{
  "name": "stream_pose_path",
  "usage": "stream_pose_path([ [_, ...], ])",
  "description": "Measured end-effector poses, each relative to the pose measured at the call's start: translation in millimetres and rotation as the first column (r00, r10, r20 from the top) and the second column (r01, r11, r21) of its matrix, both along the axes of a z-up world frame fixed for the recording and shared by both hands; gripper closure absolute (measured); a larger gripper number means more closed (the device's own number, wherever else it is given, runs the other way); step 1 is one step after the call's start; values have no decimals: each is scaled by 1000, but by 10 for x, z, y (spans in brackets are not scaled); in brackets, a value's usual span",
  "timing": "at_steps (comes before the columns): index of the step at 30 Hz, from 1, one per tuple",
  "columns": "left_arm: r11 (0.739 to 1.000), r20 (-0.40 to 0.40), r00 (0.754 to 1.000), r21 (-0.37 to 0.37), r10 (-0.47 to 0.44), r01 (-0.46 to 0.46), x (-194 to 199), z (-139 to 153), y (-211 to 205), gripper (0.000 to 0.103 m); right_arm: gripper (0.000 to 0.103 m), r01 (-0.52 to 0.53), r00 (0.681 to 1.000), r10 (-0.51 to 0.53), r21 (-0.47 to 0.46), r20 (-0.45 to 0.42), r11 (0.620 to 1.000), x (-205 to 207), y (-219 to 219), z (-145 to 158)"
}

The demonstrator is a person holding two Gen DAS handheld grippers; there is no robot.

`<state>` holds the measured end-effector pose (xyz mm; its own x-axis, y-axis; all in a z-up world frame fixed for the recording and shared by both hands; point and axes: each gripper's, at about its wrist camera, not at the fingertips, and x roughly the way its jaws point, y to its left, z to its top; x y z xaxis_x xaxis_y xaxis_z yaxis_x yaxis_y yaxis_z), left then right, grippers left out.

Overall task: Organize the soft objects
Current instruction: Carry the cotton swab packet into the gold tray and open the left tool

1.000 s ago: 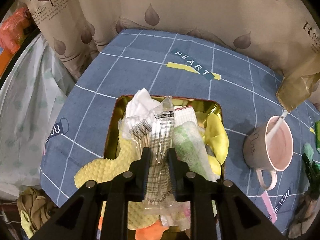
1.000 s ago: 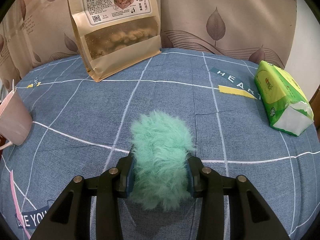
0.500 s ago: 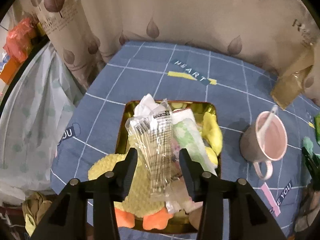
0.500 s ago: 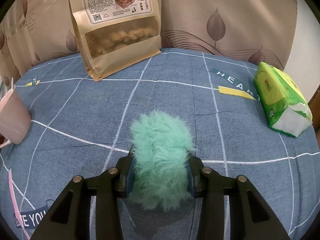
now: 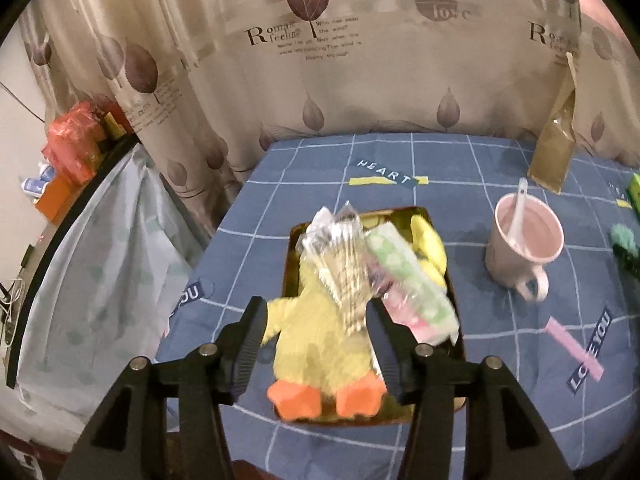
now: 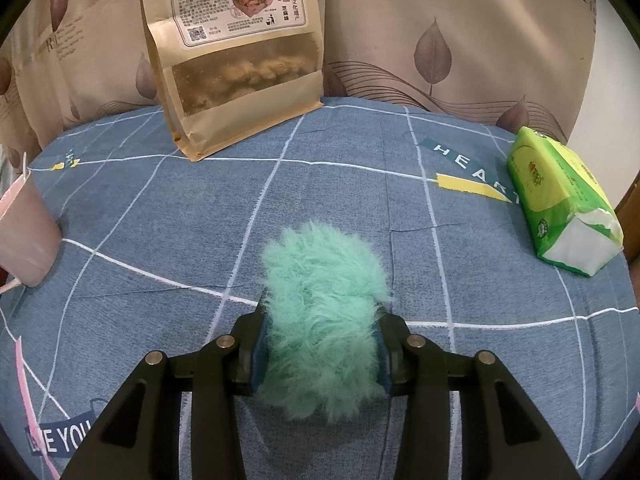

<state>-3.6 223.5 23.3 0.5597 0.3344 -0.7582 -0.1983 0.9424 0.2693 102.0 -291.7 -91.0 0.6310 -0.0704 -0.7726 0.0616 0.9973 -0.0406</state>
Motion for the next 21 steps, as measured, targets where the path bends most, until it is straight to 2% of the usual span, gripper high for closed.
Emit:
stream_pose_path([
  [10, 997, -7, 998, -51, 66, -66, -292, -274, 183, 51, 72, -5, 1000, 5, 1, -8, 1000, -68, 105, 81],
  [16, 993, 12, 996, -81, 88, -87, -382, -342, 279, 50, 72, -29, 1000, 28, 33, 14, 999, -214, 325, 320],
  [21, 989, 28, 993, -92, 116, -113, -425, -371, 384, 50, 72, -89, 995, 86, 53, 51, 995, -300, 653, 664],
])
